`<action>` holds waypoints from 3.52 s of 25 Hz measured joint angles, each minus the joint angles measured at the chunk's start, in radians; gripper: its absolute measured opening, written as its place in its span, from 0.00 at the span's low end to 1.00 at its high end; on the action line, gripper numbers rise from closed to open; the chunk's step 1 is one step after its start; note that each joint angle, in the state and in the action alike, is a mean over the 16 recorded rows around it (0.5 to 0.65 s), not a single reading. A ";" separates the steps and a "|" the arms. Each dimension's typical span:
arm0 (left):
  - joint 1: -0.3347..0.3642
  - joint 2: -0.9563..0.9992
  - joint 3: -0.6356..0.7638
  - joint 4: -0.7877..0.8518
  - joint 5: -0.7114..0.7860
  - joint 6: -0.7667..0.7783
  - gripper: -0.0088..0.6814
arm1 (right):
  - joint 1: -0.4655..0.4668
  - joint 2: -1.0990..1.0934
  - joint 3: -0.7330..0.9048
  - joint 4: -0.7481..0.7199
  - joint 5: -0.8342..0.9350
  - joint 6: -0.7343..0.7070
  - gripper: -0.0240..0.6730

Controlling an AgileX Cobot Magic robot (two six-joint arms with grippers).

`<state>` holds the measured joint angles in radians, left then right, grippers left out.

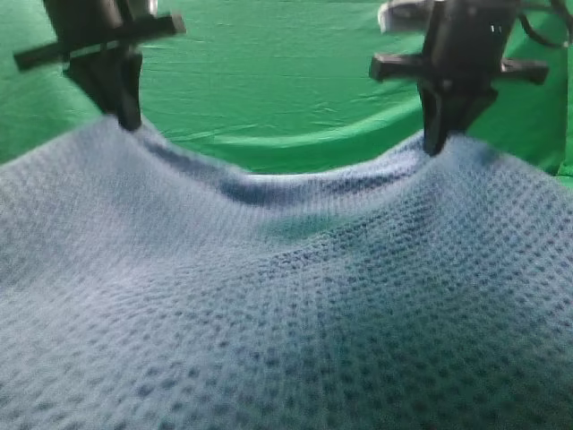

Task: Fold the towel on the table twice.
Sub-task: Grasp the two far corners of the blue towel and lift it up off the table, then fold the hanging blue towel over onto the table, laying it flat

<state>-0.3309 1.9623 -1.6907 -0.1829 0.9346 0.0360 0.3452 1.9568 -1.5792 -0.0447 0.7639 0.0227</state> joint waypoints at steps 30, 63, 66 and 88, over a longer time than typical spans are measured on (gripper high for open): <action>-0.006 -0.170 -0.345 0.166 0.107 -0.073 0.01 | -0.001 -0.088 -0.566 -0.100 0.391 0.022 0.03; -0.016 -1.074 0.987 -0.229 -0.060 0.007 0.01 | 0.214 -0.976 0.776 0.070 0.219 0.216 0.03; -0.016 -1.068 1.013 -0.238 -0.080 0.008 0.01 | 0.239 -0.959 0.793 0.039 0.208 0.246 0.03; -0.013 -0.508 0.829 -0.207 -0.453 0.009 0.01 | 0.175 -0.460 0.578 -0.226 -0.043 0.328 0.03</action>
<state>-0.3436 1.4544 -0.8614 -0.3900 0.4814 0.0452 0.5204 1.4967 -1.0010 -0.2705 0.7205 0.3502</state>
